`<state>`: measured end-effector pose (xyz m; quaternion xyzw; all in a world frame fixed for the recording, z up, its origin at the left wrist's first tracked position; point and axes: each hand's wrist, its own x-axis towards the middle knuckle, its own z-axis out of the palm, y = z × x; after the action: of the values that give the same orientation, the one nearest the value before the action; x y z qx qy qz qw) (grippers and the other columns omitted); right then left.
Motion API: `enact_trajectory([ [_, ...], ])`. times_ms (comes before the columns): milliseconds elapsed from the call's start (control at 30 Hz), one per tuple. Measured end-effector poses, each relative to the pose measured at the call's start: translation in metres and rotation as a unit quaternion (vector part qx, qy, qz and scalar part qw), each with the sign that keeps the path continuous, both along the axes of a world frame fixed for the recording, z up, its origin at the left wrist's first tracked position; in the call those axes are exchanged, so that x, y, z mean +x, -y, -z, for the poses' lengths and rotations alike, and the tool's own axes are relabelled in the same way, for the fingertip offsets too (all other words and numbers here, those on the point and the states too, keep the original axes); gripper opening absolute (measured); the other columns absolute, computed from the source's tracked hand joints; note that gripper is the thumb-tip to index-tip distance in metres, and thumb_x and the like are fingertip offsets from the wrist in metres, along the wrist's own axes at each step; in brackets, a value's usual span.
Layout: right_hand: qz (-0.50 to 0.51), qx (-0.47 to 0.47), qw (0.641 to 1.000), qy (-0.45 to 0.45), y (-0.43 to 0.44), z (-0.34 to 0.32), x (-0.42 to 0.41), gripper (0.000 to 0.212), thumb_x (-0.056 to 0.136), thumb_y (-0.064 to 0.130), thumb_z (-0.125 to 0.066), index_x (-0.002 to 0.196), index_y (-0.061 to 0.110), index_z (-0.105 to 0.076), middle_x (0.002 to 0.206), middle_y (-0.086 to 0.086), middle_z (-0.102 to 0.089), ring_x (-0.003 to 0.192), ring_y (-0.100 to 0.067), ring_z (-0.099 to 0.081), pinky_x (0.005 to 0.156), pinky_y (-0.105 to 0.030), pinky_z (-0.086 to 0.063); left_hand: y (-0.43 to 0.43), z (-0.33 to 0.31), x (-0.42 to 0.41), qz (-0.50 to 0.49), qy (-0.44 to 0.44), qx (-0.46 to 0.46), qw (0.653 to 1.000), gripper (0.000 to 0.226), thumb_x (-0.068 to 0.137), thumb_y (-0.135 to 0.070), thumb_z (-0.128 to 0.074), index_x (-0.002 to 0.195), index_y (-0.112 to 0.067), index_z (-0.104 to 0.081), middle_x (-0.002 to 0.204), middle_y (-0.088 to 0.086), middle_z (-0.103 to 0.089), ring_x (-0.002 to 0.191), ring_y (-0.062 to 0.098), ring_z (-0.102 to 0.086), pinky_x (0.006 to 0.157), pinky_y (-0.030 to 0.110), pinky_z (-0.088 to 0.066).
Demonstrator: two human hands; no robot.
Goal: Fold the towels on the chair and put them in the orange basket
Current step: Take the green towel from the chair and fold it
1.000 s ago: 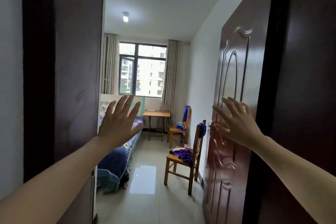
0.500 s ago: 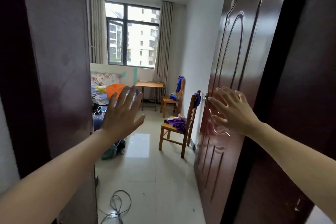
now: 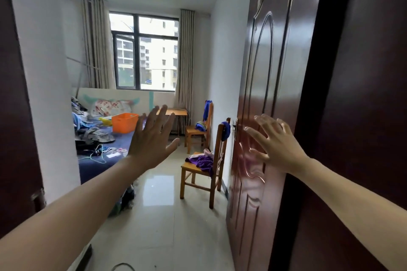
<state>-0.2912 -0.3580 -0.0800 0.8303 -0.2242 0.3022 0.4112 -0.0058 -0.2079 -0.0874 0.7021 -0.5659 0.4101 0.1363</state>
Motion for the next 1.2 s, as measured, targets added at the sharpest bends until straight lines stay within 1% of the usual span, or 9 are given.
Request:
enact_trajectory([
  [167, -0.066, -0.001, 0.997, 0.048, 0.08, 0.017, 0.02, 0.067, 0.068, 0.049, -0.069, 0.121, 0.018, -0.044, 0.129, -0.016, -0.04, 0.118, -0.034, -0.042, 0.083, -0.059, -0.047, 0.065, 0.009, 0.0, -0.011, 0.027, -0.017, 0.999, 0.065, 0.08, -0.05, -0.033, 0.12, -0.005, -0.059, 0.129, 0.021, -0.056, 0.12, 0.038, -0.051, 0.091, 0.055, -0.044],
  [267, -0.099, -0.005, 0.992, 0.075, 0.112, 0.033, 0.044, 0.055, 0.075, 0.049, -0.055, 0.119, 0.017, -0.045, 0.124, -0.015, -0.044, 0.115, -0.035, -0.051, 0.081, -0.054, -0.051, 0.087, 0.02, 0.017, -0.019, 0.042, -0.028, 0.999, 0.062, 0.08, -0.049, -0.034, 0.127, -0.009, -0.046, 0.132, 0.021, -0.053, 0.125, 0.033, -0.038, 0.093, 0.054, -0.043],
  [500, -0.115, 0.027, 0.991, 0.056, 0.184, 0.065, 0.116, 0.07, 0.059, 0.042, -0.08, 0.116, 0.016, -0.048, 0.123, -0.019, -0.052, 0.113, -0.037, -0.054, 0.081, -0.055, -0.049, 0.118, 0.041, 0.093, -0.079, 0.013, -0.022, 0.997, 0.057, 0.09, -0.049, -0.026, 0.127, -0.008, -0.038, 0.131, 0.026, -0.052, 0.118, 0.042, -0.052, 0.09, 0.055, -0.045],
  [600, -0.124, 0.039, 0.99, 0.054, 0.213, 0.063, 0.158, 0.073, 0.055, 0.04, -0.083, 0.115, 0.015, -0.049, 0.12, -0.017, -0.048, 0.111, -0.037, -0.052, 0.079, -0.055, -0.05, 0.139, 0.049, 0.131, -0.099, 0.009, -0.015, 0.995, 0.066, 0.095, -0.052, -0.003, 0.129, -0.008, -0.038, 0.132, 0.025, -0.051, 0.119, 0.04, -0.052, 0.092, 0.052, -0.045],
  [700, -0.136, 0.047, 0.988, 0.05, 0.241, 0.057, 0.206, 0.074, 0.053, 0.038, -0.085, 0.113, 0.014, -0.049, 0.119, -0.018, -0.049, 0.108, -0.038, -0.057, 0.077, -0.057, -0.05, 0.167, 0.048, 0.173, -0.106, -0.002, -0.032, 0.994, 0.068, 0.094, -0.053, -0.002, 0.13, -0.007, -0.038, 0.134, 0.024, -0.05, 0.125, 0.037, -0.042, 0.094, 0.049, -0.042],
  [767, -0.136, 0.034, 0.989, 0.04, 0.261, 0.051, 0.235, 0.073, 0.054, 0.039, -0.085, 0.113, 0.014, -0.05, 0.117, -0.018, -0.054, 0.105, -0.038, -0.061, 0.076, -0.056, -0.051, 0.187, 0.05, 0.203, -0.103, 0.004, -0.044, 0.994, 0.068, 0.095, -0.054, -0.006, 0.135, -0.007, -0.034, 0.14, 0.024, -0.042, 0.13, 0.035, -0.032, 0.097, 0.047, -0.034],
  [900, -0.134, 0.065, 0.987, 0.063, 0.301, 0.05, 0.29, 0.074, 0.054, 0.036, -0.086, 0.113, 0.014, -0.048, 0.112, -0.021, -0.062, 0.103, -0.039, -0.062, 0.075, -0.055, -0.051, 0.231, 0.055, 0.265, -0.094, 0.013, -0.067, 0.993, 0.068, 0.095, -0.056, -0.009, 0.147, -0.013, -0.015, 0.157, 0.011, -0.002, 0.144, 0.026, -0.006, 0.103, 0.046, -0.027],
  [1067, -0.154, 0.075, 0.984, 0.051, 0.346, 0.079, 0.325, 0.067, 0.06, 0.034, -0.082, 0.115, 0.015, -0.048, 0.118, -0.016, -0.053, 0.113, -0.031, -0.043, 0.077, -0.055, -0.05, 0.274, 0.087, 0.297, -0.094, -0.012, -0.033, 0.995, 0.062, 0.093, -0.054, -0.018, 0.129, -0.009, -0.038, 0.14, 0.018, -0.031, 0.127, 0.033, -0.033, 0.093, 0.045, -0.036],
  [1200, -0.135, 0.122, 0.981, 0.061, 0.387, 0.091, 0.349, 0.069, 0.057, 0.033, -0.086, 0.113, 0.016, -0.049, 0.11, -0.019, -0.063, 0.106, -0.038, -0.059, 0.076, -0.056, -0.051, 0.308, 0.104, 0.322, -0.096, -0.047, -0.003, 0.994, 0.061, 0.08, -0.05, -0.037, 0.125, -0.009, -0.042, 0.135, 0.02, -0.041, 0.122, 0.035, -0.037, 0.089, 0.05, -0.045],
])
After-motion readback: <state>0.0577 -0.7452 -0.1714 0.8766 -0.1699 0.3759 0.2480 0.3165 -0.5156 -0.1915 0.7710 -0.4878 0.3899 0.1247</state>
